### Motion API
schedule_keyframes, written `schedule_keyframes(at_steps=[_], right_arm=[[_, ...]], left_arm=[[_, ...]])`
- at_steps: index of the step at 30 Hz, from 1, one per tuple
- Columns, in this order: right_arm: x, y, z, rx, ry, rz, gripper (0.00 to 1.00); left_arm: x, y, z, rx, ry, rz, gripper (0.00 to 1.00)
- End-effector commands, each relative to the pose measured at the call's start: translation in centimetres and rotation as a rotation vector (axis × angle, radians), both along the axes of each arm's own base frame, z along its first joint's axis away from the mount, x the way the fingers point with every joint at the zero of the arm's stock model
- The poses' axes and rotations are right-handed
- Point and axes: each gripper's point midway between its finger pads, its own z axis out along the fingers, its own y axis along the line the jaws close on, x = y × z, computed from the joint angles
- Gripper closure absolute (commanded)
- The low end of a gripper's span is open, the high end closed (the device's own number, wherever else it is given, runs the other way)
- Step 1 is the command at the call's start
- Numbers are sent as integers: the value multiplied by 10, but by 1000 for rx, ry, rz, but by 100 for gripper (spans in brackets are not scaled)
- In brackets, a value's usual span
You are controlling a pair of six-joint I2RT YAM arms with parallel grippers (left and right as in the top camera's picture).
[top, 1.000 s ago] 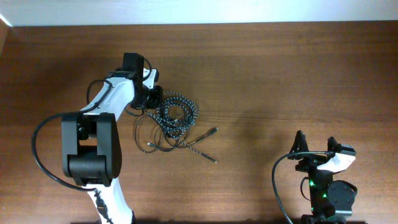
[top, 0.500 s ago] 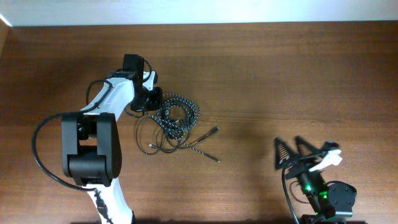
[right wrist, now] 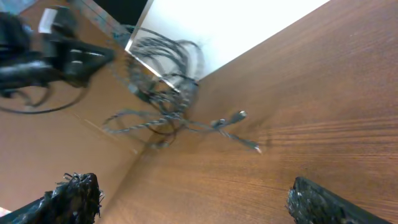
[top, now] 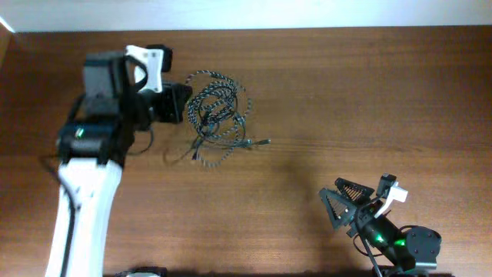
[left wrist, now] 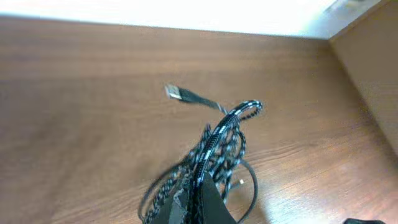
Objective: Untangle cables
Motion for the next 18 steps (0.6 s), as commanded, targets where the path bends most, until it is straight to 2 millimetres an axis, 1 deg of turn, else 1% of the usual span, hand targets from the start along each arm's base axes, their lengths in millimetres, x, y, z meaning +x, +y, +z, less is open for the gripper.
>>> schedule_keyframes(at_steps=[1, 2, 3, 4, 5, 6, 8, 10, 11, 12, 13, 14, 16, 17, 18], right_arm=[[-2, -5, 41, -23, -74, -42, 4], [-2, -6, 47, -22, -30, -49, 4], [0, -5, 52, -20, 24, -43, 4], [1, -1, 61, -16, 48, -13, 3], [-1, 8, 78, -10, 58, 65, 0], [-4, 15, 92, -6, 45, 127, 0], [-13, 29, 123, -12, -53, 273, 1], [-12, 35, 132, -25, -117, 308, 1], [-16, 44, 137, -69, -204, 350, 4], [-20, 53, 138, -95, -254, 394, 12], [-21, 64, 135, -113, -276, 427, 15], [-16, 79, 126, -139, -272, 445, 17], [5, 102, 101, -222, -253, 407, 17], [12, 112, 96, -238, -260, 394, 18], [26, 128, 94, -244, -285, 364, 19]], left_arm=[[-36, -1, 54, -15, -149, -19, 100], [-45, -1, 65, -15, -184, -19, 100], [-59, -1, 81, -16, -237, -19, 100], [-67, -1, 87, -15, -256, -19, 100], [-72, -1, 88, -16, -257, -19, 100], [-74, -1, 86, -16, -244, -19, 100], [-76, -1, 80, -16, -214, -19, 100], [-77, -1, 79, -16, -208, -20, 100], [-78, -2, 78, -21, -205, -26, 100], [-78, -2, 78, -22, -204, -28, 100], [-78, -2, 78, -22, -204, -28, 100], [-78, -2, 78, -22, -205, -28, 100], [-79, -2, 77, -22, -197, -28, 100], [-79, -2, 77, -22, -197, -28, 100], [-79, -2, 76, -23, -193, -28, 100]])
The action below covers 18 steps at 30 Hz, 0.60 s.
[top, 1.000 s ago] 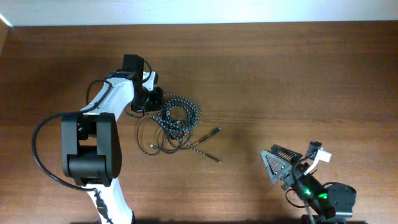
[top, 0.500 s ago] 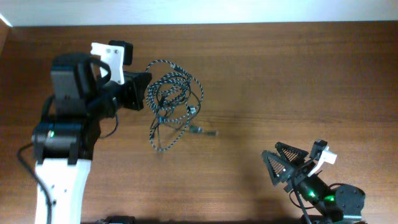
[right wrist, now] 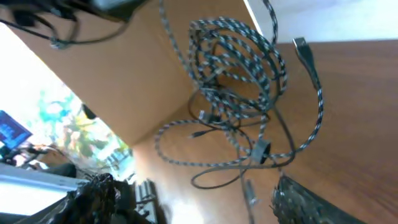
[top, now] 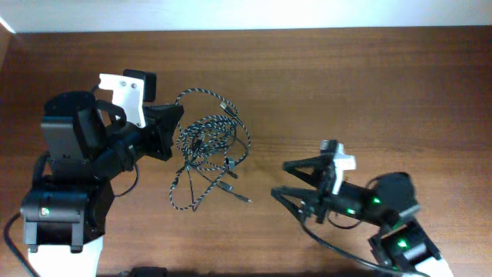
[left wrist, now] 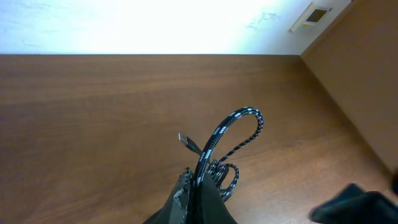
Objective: Untangle cables
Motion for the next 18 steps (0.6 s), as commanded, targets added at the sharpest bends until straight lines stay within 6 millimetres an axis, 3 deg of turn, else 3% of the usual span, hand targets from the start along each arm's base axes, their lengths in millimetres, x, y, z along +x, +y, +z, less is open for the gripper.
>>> schedule_keyframes(at_steps=[1, 2, 6, 9, 14, 18], right_arm=[[35, 24, 2, -25, -146, -116, 22], [42, 36, -4, -26, -164, -113, 28], [69, 60, -26, -41, -143, -97, 34], [62, 70, -18, -25, -154, -46, 35], [59, 76, -29, -77, -158, -57, 42], [59, 75, -40, -114, -141, -60, 54]], left_arm=[[-4, -2, 8, -8, -21, -17, 100], [-5, -2, 6, -8, -8, -17, 100], [-8, -5, 3, -17, 10, -32, 100], [-9, -5, 3, -20, 12, -31, 100], [-10, -7, 4, -41, 21, -40, 100], [-10, -8, 4, -43, 21, -44, 100]])
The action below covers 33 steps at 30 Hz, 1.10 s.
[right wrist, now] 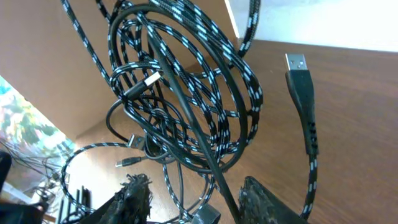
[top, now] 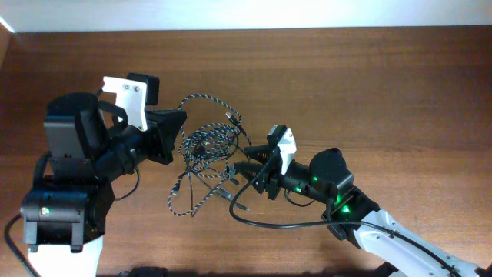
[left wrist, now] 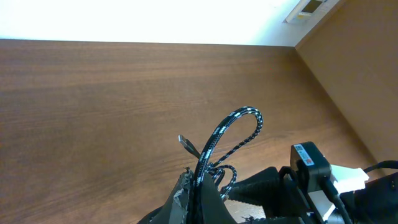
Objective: Untangle cables
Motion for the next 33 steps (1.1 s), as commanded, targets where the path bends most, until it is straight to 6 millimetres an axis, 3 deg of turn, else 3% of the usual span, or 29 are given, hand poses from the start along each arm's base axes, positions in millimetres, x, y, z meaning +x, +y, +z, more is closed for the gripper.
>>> schedule_keyframes(at_steps=[1, 3, 7, 11, 13, 14, 15, 16, 19, 25, 29, 30, 31, 33], right_arm=[[4, 1, 8, 3, -31, -16, 57], [5, 2, 4, -5, -22, -16, 64], [6, 3, -1, -11, -12, -16, 96], [-9, 8, 7, 15, -8, 66, 96], [-10, 6, 15, 29, -27, 66, 96], [-7, 0, 24, 40, -47, 44, 96], [0, -11, 32, 53, -63, 11, 96], [2, -19, 39, 65, -59, -10, 96], [-8, -29, 54, 80, -67, -19, 96], [-27, -41, 122, 223, -132, -17, 96], [-33, -45, 186, 313, -217, -7, 96], [-35, -46, 198, 328, -241, -5, 96], [-35, -47, 210, 341, -259, -3, 96], [-35, -46, 211, 341, -260, 1, 96]], left_arm=[[-3, -4, 11, -28, -22, -18, 100], [-3, -4, 11, -28, -22, -18, 99], [-4, -4, 10, -28, -18, -18, 100], [-4, -4, 10, -27, -18, -18, 96], [-4, -4, 10, -27, -18, -18, 89], [-4, -4, 10, -27, -18, -18, 77], [-4, -4, 10, -27, -18, -17, 50], [-4, -4, 9, -27, -12, -17, 29], [-6, -3, 6, -27, 1, -17, 2], [-2, -4, -33, -26, 143, -16, 1], [10, -19, -61, -65, 274, -82, 16], [12, -26, -67, -73, 301, -108, 17], [13, -48, -76, -111, 351, -199, 21], [15, -68, -94, -107, 414, -258, 32]])
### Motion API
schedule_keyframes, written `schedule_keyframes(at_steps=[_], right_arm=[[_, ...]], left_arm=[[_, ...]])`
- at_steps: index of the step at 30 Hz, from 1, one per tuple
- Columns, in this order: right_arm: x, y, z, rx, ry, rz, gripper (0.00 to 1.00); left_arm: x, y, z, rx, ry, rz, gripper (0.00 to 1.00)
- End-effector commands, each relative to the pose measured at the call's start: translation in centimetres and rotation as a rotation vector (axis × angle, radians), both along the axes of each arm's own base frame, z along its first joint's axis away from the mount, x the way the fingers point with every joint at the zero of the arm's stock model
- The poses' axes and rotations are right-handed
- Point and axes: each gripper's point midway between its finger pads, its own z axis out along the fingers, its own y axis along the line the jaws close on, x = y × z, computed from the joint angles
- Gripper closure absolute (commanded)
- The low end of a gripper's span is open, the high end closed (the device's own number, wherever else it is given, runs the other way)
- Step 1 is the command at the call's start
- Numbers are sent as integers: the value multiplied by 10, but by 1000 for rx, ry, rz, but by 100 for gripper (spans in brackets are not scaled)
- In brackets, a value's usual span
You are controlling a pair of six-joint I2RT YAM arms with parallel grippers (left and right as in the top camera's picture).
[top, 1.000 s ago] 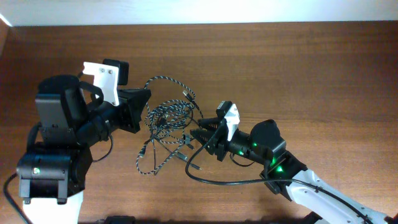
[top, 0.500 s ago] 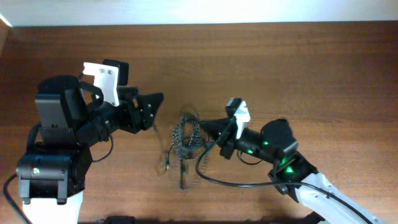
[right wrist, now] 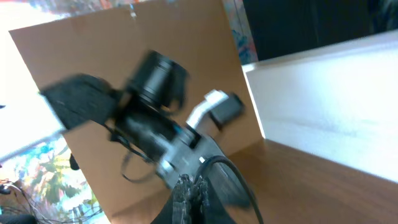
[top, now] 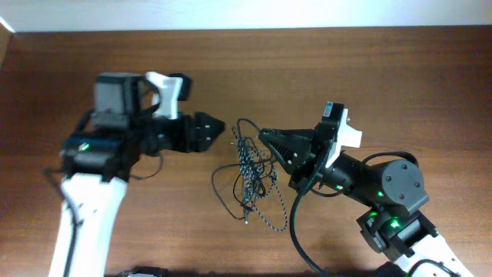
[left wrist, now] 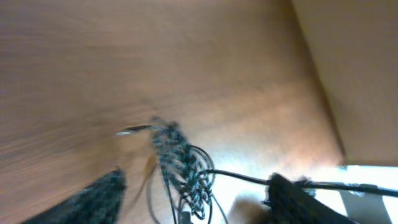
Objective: Untangle cables
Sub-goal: 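Pull the thin black cable out rightward and drop it at right edge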
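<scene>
A tangle of black-and-white braided cables [top: 250, 181] and a thin black cable [top: 223, 192] hangs and trails at the table's middle. My right gripper [top: 265, 140] is shut on the thin black cable at the top of the tangle. In the right wrist view its fingers [right wrist: 186, 194] are pressed together, with a black cable loop [right wrist: 239, 180] coming out of them. My left gripper [top: 217, 129] stands open just left of the tangle, holding nothing. In the blurred left wrist view the braided bundle [left wrist: 180, 168] lies ahead between its spread fingers [left wrist: 93, 196].
The brown wooden table [top: 384, 77] runs back to a white wall strip [top: 246, 15]. The left arm's body [top: 115, 138] stands at the left, and the right arm's body [top: 392, 192] at the lower right.
My left gripper has let go of the braided loop and now stands open. My right gripper, then open around the bundle, is now shut on the black cable, and the tangle sits further right.
First my left gripper held the tangle at the far left, with my right gripper open at the near right. Then the tangle was lifted and my right gripper was closer. Then its open fingers were at the bundle. Now the right holds the cable and the left is open.
</scene>
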Motion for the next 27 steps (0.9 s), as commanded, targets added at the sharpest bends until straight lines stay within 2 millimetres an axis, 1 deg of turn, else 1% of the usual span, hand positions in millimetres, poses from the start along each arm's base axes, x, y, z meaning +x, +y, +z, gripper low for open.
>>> schedule_keyframes(at_steps=[1, 3, 4, 6, 7, 8, 9, 10, 11, 13, 15, 16, 17, 18, 19, 20, 23, 25, 26, 27], right_arm=[[-6, -3, 23, 32, -45, 10, 96], [-6, -3, 24, 29, -56, 9, 96], [-6, -3, 24, 19, -80, 3, 96], [-6, -3, 24, 11, -106, -4, 96], [-6, -3, 22, -16, -143, -17, 96], [-3, -1, 15, -64, -176, -33, 96], [0, -2, 10, -89, -180, -53, 96], [7, -4, 7, -105, -188, -95, 96], [11, -6, 7, -110, -196, -124, 96], [11, -7, 13, -103, -206, -129, 96], [10, -7, 17, -97, -213, -130, 96], [10, -7, 18, -97, -214, -130, 96], [10, -7, 18, -96, -214, -129, 96], [8, -6, 18, -97, -215, -120, 96], [6, -5, 17, -98, -216, -101, 96], [3, -3, 16, -101, -220, -80, 96], [4, -2, 9, -121, -192, -75, 96], [5, -1, 6, -129, -181, -75, 96], [5, -2, 6, -129, -182, -75, 96], [5, -2, 7, -127, -184, -76, 96]], left_arm=[[0, -38, -29, -43, 120, -130, 35], [0, -52, -49, -32, 189, -170, 36], [-2, -55, -57, -24, 220, -180, 37], [-7, -58, -66, -14, 270, -188, 38], [-9, -53, -74, 18, 302, -170, 35], [-6, -42, -81, 70, 312, -123, 1], [-1, -33, -82, 60, 350, -47, 1], [8, -17, -82, 15, 407, 64, 1], [7, -16, -77, -35, 428, 68, 1], [-6, -26, -72, -96, 484, 26, 1], [-26, -22, -85, -24, 576, 39, 1], [-38, -21, -98, -9, 648, 55, 1], [-43, -20, -111, -21, 730, 116, 1], [-40, -20, -126, -45, 769, 181, 1], [-31, -21, -133, -72, 766, 224, 1], [-17, -24, -139, -116, 749, 279, 1], [-3, -26, -135, -188, 784, 382, 1], [-3, -27, -135, -226, 856, 468, 1], [-4, -30, -135, -222, 860, 462, 1], [-11, -34, -140, -189, 868, 458, 3]])
